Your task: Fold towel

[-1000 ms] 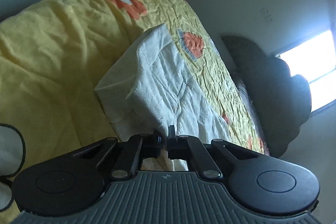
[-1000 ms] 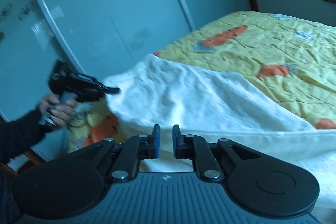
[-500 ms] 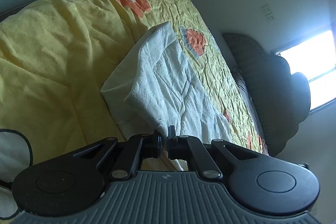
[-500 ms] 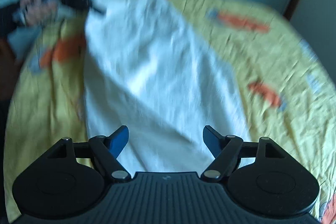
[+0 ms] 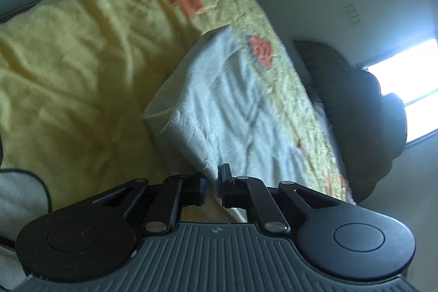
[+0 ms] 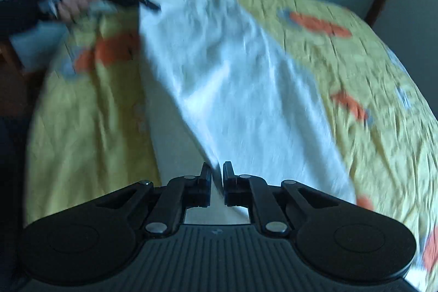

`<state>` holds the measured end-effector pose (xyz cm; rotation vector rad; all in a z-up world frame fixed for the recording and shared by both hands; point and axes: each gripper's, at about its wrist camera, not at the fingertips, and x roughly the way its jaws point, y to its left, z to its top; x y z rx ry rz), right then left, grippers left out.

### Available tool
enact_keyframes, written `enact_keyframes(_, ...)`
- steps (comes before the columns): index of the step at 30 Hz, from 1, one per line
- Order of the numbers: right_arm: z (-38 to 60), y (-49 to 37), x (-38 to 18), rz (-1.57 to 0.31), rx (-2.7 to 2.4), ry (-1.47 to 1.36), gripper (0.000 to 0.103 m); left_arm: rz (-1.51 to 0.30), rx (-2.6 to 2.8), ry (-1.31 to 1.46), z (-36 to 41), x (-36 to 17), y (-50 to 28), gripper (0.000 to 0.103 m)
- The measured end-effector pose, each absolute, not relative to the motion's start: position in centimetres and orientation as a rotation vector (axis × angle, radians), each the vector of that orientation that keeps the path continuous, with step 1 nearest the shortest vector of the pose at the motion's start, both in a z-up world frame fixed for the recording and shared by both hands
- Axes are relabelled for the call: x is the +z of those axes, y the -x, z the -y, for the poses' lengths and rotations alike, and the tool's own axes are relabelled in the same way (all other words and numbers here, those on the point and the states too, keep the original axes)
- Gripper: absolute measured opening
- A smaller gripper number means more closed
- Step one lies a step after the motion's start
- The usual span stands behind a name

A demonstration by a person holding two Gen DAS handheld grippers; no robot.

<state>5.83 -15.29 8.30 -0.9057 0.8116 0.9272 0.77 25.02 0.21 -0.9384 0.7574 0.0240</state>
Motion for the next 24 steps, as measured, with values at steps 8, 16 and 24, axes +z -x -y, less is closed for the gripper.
enact_keyframes(8,19.4,-3.3,9.4,-0.667,0.696,0.548,0.072,-0.792,-0.025,0.728,-22.9,3.9,4.1,0.023)
enact_keyframes(16,36.1,1.0,12.1,-0.499,0.371,-0.409,0.085,-0.710,-0.401,0.906,-8.4,3.6,4.2,0.024)
enact_keyframes(24,50.6,7.5,10.9,-0.415,-0.109,-0.884,0.085,-0.817,-0.401,0.964,4.1,-0.4,-4.7,0.051)
